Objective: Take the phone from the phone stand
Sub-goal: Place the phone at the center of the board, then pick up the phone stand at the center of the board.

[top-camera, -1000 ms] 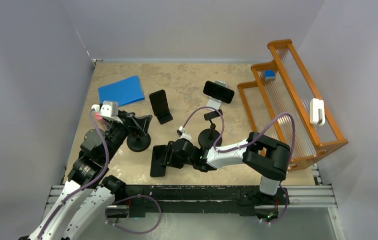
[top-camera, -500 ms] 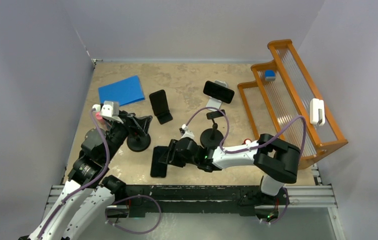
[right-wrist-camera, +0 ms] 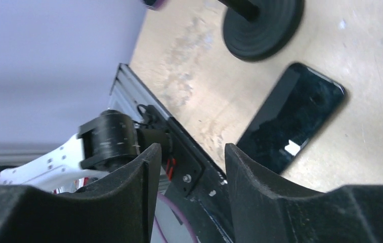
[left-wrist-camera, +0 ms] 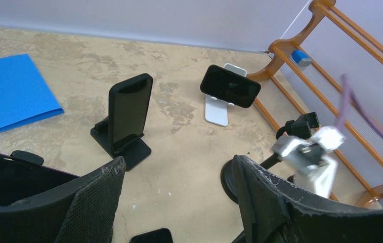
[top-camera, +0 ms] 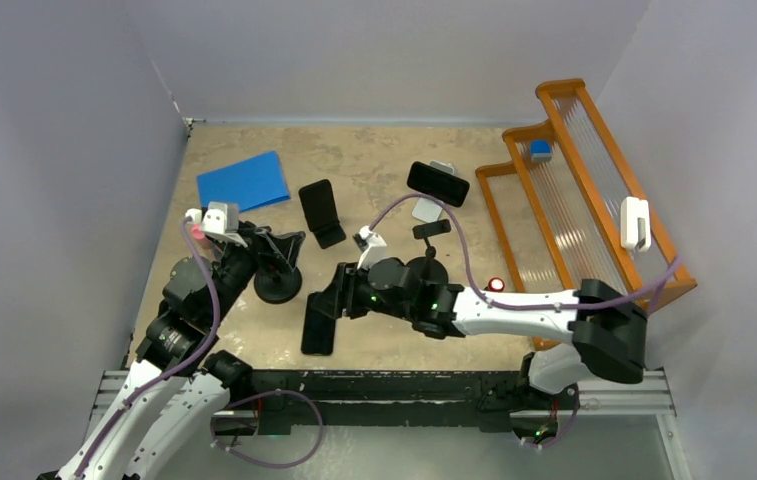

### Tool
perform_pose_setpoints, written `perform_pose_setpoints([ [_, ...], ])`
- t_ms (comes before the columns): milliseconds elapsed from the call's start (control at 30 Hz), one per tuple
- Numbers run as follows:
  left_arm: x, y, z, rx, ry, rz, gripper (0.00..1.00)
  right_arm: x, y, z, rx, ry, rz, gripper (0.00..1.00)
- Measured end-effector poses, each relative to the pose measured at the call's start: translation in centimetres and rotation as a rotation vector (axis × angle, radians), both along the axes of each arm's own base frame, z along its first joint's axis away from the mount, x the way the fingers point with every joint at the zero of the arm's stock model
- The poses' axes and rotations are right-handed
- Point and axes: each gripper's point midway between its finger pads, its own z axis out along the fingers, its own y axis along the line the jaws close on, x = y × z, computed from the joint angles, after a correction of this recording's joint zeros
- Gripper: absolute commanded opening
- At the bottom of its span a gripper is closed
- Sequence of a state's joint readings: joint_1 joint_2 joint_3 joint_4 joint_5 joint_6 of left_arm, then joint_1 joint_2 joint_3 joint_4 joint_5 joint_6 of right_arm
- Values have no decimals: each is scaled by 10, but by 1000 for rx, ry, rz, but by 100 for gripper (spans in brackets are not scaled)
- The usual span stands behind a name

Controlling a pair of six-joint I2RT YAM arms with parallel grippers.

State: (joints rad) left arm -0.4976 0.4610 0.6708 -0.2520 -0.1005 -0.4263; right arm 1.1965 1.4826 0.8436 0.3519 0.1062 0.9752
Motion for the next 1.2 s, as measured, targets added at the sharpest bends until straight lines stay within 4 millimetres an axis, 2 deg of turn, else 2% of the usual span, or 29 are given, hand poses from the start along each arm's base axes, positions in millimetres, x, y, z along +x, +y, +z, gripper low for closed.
perform_pose_setpoints([
  [133,0,0,0,0,0,0,75,2,-3,45,44,-130,38,61],
  [300,0,0,0,0,0,1,75,16,-17,117,84,-323,4,74],
  [433,0,1,1,-1,-2,4,75,33,-48,163,72,-468,-107,79],
  [567,0,1,0,0,-2,7,75,53,-92,179,2,-551,-273,80],
  [667,0,2,0,0,-2,8,74,59,-128,167,-50,-562,-380,78],
  [733,0,2,0,2,-3,7,74,58,-154,144,-89,-558,-431,77],
  [833,0,1,1,3,-4,3,74,57,-178,108,-136,-535,-482,74],
  [1000,0,-2,-1,5,0,-10,73,57,-192,55,-224,-514,-500,77],
  [1200,1,-4,-4,11,12,-19,73,61,-192,28,-281,-492,-515,80],
])
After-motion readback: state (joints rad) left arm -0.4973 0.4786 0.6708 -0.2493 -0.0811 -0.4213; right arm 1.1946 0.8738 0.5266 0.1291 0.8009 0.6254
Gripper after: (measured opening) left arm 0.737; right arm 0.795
